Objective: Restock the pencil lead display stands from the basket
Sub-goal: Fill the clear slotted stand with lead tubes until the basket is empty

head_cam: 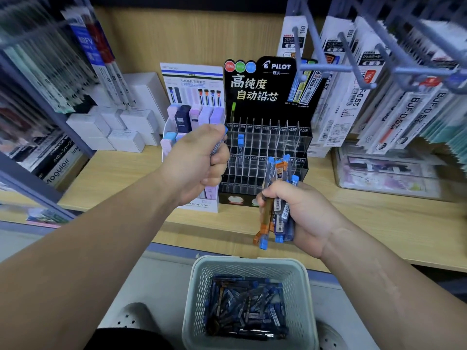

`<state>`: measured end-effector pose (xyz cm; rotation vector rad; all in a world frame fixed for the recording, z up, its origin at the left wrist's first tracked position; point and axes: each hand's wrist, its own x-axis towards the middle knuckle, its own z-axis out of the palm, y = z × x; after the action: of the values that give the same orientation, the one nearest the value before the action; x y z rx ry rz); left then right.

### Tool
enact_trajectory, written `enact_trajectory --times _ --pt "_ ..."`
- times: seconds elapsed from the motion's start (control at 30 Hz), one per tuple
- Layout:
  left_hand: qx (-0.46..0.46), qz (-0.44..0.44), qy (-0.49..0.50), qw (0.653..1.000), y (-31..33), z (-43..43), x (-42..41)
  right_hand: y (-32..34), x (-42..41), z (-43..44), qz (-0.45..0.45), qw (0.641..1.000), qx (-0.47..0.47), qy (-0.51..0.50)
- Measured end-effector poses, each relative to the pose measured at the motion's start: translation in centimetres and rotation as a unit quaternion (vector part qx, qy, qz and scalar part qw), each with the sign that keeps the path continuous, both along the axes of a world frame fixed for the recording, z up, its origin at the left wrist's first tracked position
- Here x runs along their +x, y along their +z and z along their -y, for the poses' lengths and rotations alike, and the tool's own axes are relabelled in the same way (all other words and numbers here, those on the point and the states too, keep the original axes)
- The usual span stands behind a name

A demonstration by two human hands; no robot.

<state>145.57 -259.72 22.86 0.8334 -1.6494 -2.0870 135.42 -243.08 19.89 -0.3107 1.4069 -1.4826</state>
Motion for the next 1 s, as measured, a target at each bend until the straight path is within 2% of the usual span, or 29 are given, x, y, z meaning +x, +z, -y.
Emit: enact_trajectory --times 0.33,0.6,0.83,1.0 --pt "-0.221 0.055 0.091 0.969 -0.5 0.7 -1.0 -0.3 -0.9 0.0 0.0 1.0 0.016 -0.014" --pt "-0.257 0.003 0.087 0.963 0.3 0.5 -2.8 -0.8 -1.5 0.1 0.01 0.999 0.026 -0.021" --pt "-0.25 -0.043 0.076 0.964 0.5 1.0 -3.1 -0.9 -1.9 -0.3 0.009 0.999 0.028 -0.022" --pt "-0.317 -0.037 0.102 0.942 0.5 1.5 -3.1 -0.8 -2.1 -0.6 0.012 0.999 0.02 -0.022"
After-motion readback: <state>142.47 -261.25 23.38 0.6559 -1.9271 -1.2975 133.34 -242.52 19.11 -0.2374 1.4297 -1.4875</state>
